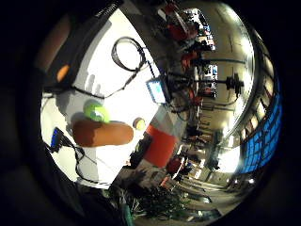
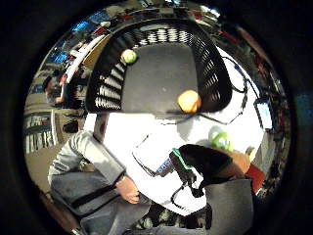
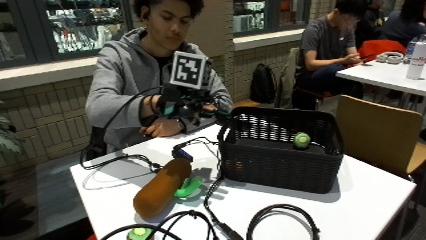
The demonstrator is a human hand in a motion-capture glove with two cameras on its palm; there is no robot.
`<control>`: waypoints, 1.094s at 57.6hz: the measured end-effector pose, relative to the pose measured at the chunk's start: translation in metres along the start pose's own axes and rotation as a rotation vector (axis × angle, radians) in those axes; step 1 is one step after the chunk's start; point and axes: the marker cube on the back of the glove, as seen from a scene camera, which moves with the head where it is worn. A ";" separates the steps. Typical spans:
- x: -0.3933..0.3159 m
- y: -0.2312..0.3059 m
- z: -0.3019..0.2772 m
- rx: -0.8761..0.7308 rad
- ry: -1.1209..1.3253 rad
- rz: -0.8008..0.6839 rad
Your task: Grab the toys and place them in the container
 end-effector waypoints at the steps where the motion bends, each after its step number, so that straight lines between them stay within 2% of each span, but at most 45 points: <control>1: 0.005 0.005 0.005 -0.011 0.002 0.014; 16: 0.037 0.062 0.085 -0.205 -0.151 0.050; 22: 0.028 0.079 0.120 -0.211 -0.151 -0.028; 42: 0.020 0.049 0.174 -0.226 -0.146 -0.146; 53: 0.017 0.041 0.182 -0.103 -0.229 -0.173; 63: 0.005 0.048 0.174 0.003 -0.249 -0.125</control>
